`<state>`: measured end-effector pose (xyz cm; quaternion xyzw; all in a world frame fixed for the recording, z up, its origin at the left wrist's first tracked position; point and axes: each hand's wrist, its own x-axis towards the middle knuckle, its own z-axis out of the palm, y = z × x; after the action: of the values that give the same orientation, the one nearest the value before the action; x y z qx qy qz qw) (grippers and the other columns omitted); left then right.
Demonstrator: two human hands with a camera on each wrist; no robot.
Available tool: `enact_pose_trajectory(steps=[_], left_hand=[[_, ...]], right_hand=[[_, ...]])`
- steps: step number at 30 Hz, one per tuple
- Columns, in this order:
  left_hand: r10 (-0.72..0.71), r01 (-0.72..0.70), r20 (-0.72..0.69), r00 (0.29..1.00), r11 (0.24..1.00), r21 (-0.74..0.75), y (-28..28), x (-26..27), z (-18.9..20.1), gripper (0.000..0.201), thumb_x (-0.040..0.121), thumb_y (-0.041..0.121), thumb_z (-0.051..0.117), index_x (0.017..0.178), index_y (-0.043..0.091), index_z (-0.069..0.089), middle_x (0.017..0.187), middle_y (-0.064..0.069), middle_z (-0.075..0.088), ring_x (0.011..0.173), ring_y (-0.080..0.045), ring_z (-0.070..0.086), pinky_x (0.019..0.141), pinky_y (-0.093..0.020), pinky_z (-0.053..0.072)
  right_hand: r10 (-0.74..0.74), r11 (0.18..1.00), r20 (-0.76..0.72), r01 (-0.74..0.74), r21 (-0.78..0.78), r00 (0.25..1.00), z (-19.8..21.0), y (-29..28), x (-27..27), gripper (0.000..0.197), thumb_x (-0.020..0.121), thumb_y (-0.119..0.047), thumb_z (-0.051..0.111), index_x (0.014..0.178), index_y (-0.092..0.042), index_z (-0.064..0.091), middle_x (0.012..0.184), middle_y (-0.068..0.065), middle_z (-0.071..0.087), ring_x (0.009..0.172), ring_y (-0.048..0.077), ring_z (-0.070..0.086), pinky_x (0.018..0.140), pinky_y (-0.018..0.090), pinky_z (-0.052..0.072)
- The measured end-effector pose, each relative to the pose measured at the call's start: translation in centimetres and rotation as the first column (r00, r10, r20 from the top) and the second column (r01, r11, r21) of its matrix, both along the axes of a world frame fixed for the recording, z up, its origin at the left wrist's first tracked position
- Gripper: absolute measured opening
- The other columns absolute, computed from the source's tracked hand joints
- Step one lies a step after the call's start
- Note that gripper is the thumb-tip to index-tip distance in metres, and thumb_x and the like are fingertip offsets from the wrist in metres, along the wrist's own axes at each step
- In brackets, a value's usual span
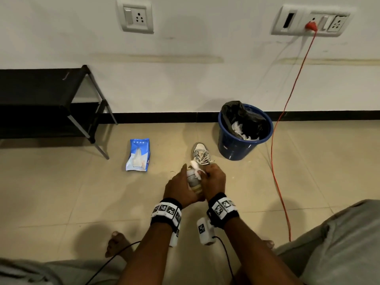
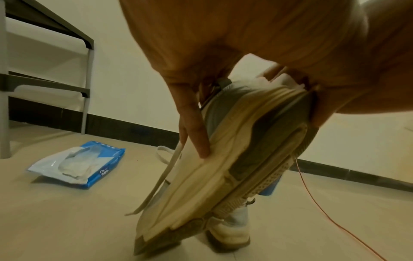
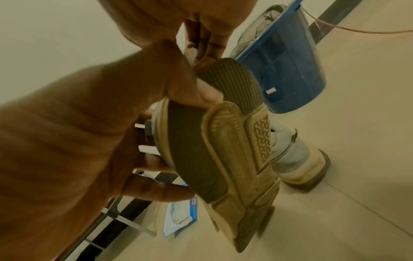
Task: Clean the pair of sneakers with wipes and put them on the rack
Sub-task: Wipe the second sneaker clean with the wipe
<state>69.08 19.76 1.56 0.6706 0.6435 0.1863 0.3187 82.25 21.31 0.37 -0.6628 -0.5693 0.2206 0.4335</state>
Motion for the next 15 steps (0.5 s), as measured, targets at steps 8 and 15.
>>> enact_pose_trajectory(steps=[8, 15], left_hand=[[0.092, -0.097, 0.102, 0.991, 0.994, 0.047, -1.8, 0.5, -0.6, 0.109, 0.051, 0.058, 0.083, 0.145, 0.036, 0.032, 0.128, 0.011, 0.062, 0.109, -0.018, 0.064, 0.089, -0.028, 0.050], [0.096, -0.097, 0.075, 0.993, 0.995, 0.016, -1.3, 0.2, -1.2, 0.091, 0.045, 0.058, 0.087, 0.123, 0.033, 0.048, 0.109, 0.009, 0.069, 0.095, -0.019, 0.067, 0.077, -0.028, 0.052]], right_hand=[[0.161, 0.986, 0.314, -0.169, -0.002, 0.936, 0.7, -1.3, 0.1, 0.015, 0.080, -0.023, 0.074, 0.095, -0.024, 0.076, 0.087, -0.002, 0.061, 0.086, 0.011, 0.045, 0.065, 0.024, 0.041], [0.203, 0.978, 0.384, -0.206, -0.032, 0.901, 0.8, -0.5, -0.2, 0.017, 0.085, -0.021, 0.068, 0.099, -0.027, 0.075, 0.087, -0.001, 0.060, 0.090, 0.017, 0.048, 0.064, 0.027, 0.041]])
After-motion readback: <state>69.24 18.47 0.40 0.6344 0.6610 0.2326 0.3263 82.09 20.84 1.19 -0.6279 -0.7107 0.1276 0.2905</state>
